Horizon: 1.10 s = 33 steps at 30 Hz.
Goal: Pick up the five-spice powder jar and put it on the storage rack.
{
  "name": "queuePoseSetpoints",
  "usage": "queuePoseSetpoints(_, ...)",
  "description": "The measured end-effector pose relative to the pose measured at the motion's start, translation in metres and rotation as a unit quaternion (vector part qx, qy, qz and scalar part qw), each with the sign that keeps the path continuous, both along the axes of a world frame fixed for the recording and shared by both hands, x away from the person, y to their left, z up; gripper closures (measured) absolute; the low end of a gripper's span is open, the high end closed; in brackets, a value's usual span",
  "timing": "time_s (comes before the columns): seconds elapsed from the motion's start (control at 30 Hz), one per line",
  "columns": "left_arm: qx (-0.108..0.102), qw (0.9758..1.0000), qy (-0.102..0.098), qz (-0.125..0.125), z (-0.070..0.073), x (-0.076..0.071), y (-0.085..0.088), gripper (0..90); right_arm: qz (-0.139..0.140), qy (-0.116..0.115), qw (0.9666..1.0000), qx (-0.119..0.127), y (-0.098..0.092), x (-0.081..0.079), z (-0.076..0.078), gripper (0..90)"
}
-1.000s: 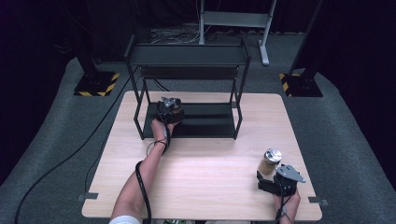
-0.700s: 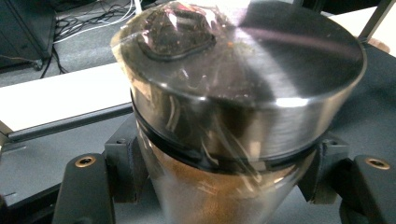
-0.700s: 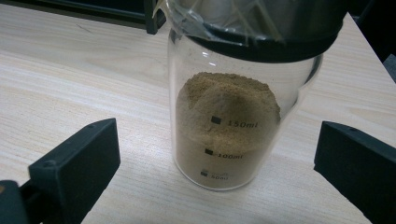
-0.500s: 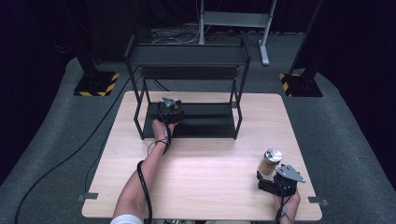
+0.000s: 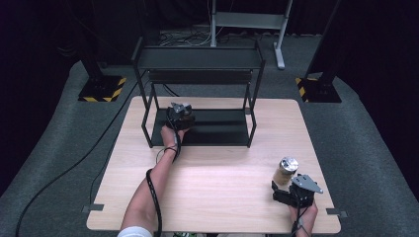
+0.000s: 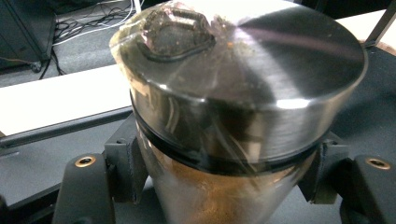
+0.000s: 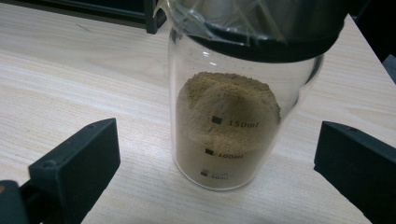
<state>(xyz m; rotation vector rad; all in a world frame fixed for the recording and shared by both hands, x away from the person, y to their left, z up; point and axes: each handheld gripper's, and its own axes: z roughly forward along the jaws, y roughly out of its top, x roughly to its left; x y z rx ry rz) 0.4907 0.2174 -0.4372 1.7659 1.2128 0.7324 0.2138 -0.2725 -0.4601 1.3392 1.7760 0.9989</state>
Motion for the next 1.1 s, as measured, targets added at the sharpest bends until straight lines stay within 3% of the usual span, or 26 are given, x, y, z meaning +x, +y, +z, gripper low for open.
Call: queuePoseSetpoints(1.1, 0.004, 0.9999, 0.006, 0.010, 0.0029, 0.0087, -0.0065, 30.9, 0.000, -0.001, 1.0000, 0.001, -0.0002, -0.0004, -0.0002, 0.0)
